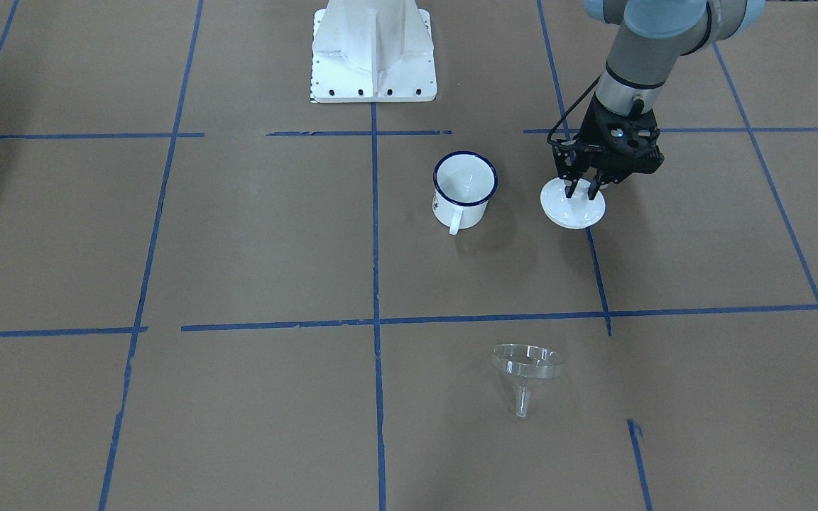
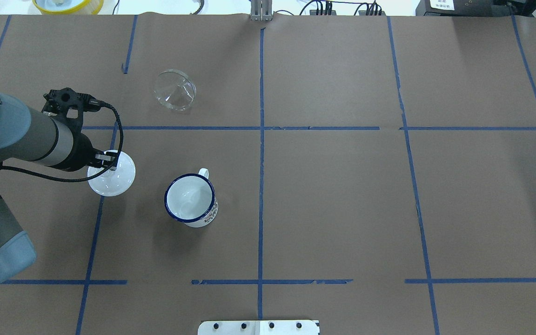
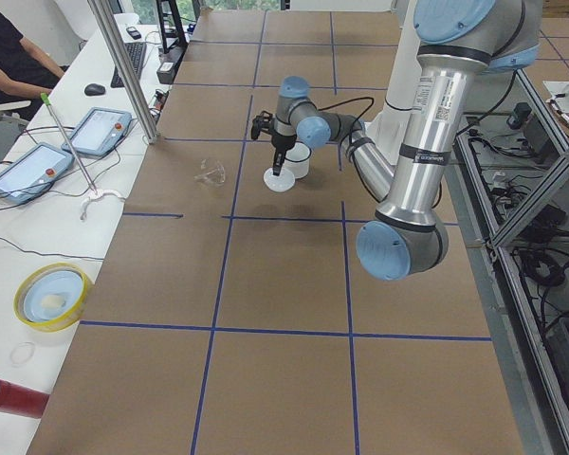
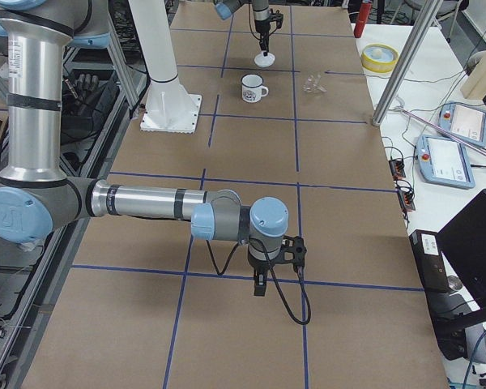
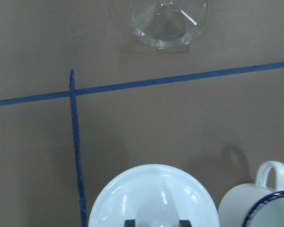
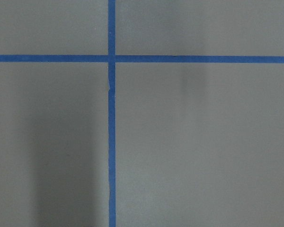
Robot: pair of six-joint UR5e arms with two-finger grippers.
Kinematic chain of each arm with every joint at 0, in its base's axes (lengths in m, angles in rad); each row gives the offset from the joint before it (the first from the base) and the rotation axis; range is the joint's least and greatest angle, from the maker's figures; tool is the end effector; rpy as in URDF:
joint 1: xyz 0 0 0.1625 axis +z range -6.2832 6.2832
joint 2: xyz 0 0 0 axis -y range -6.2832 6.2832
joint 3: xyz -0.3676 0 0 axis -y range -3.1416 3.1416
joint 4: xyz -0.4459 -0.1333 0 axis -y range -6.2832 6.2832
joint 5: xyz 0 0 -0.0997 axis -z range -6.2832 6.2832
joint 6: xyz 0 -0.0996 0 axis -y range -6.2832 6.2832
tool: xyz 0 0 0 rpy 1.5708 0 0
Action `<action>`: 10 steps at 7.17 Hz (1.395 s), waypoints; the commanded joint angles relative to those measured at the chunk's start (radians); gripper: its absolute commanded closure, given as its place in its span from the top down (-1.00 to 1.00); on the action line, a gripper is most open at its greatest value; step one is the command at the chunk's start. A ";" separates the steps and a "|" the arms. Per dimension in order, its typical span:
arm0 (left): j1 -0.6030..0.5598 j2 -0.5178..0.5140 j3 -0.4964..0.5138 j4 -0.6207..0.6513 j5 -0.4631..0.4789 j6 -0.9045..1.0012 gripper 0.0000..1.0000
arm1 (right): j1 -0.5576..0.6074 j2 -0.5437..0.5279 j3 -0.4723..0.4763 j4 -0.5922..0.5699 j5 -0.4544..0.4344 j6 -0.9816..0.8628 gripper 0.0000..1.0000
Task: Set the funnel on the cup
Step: 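Carry the lid beside the mug and lower it onto the table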
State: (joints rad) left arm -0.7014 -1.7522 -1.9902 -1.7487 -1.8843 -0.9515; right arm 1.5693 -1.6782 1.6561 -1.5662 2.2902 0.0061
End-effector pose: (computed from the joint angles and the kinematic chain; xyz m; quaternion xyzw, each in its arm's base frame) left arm 0.3705 -0.4472 0.2694 0.1159 0.3847 0.0217 0.9155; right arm 0.0669 -0.5049 0.6145 -0.0095 -0.3519 0.0052 0.9360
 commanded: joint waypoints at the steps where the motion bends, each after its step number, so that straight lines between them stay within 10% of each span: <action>1: 0.010 0.013 0.093 -0.083 -0.001 -0.029 -1.00 | 0.000 0.000 0.001 0.000 0.000 0.000 1.00; 5: 0.045 -0.042 0.123 -0.072 -0.010 -0.033 -1.00 | 0.000 0.000 0.001 0.000 0.000 0.000 1.00; 6: 0.049 -0.053 0.132 -0.069 -0.012 -0.032 -0.35 | 0.000 0.000 0.001 0.000 0.000 0.000 1.00; 7: 0.049 -0.056 0.145 -0.072 -0.030 -0.027 0.99 | 0.000 0.000 0.001 0.000 0.000 0.000 1.00; 10: 0.027 -0.076 0.117 -0.068 -0.032 -0.071 1.00 | 0.000 0.000 0.001 0.000 0.000 0.000 1.00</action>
State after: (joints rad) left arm -0.6588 -1.8189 -1.8524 -1.8183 -1.9131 -0.9926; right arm 1.5692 -1.6782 1.6567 -1.5662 2.2902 0.0062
